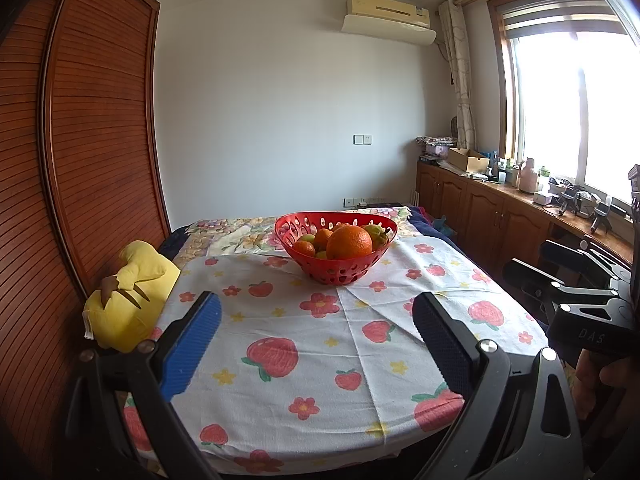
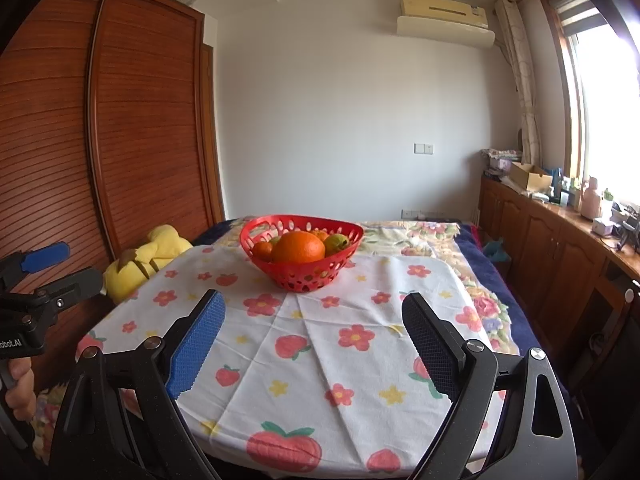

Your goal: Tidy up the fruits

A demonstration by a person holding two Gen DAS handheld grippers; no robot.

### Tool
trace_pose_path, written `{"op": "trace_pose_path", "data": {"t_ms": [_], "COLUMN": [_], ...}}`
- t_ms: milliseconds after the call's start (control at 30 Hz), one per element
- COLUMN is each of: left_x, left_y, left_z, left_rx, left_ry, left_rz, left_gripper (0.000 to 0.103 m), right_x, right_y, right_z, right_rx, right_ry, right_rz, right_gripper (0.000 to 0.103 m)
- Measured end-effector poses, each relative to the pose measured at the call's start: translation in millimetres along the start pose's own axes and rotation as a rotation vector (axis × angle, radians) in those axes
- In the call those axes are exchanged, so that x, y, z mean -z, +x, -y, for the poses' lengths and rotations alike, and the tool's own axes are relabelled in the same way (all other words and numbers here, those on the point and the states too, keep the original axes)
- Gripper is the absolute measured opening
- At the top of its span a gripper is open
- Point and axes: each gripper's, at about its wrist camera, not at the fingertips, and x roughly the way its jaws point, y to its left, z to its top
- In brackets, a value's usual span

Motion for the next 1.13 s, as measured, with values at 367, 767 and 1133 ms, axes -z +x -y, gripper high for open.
{"op": "trace_pose_path", "data": {"t_ms": [367,767,1133], "left_x": [-0.2,-0.2,0.5], "left_y": [-0.3,-1.2,-0.2], "left_z": [0.2,0.6,-1.1], "left_rx": [0.003,0.003,0.001], "left_ry": [-0.002,-0.003,-0.004], "left_rz": [0.003,0.000,0.000], "left_gripper": [0.097,0.097,0.097], "right_x": [0.1,0.3,-1.2], "right_y": [-0.1,0.3,-0.5], "right_z": [0.6,0.2,-1.4], "right_rx": [0.000,0.001,0.004], "right_ry": [-0.001,0.000,0.003], "right_rz": [0.001,0.001,-0.003], "right_gripper": [0.092,0.092,0.092]}}
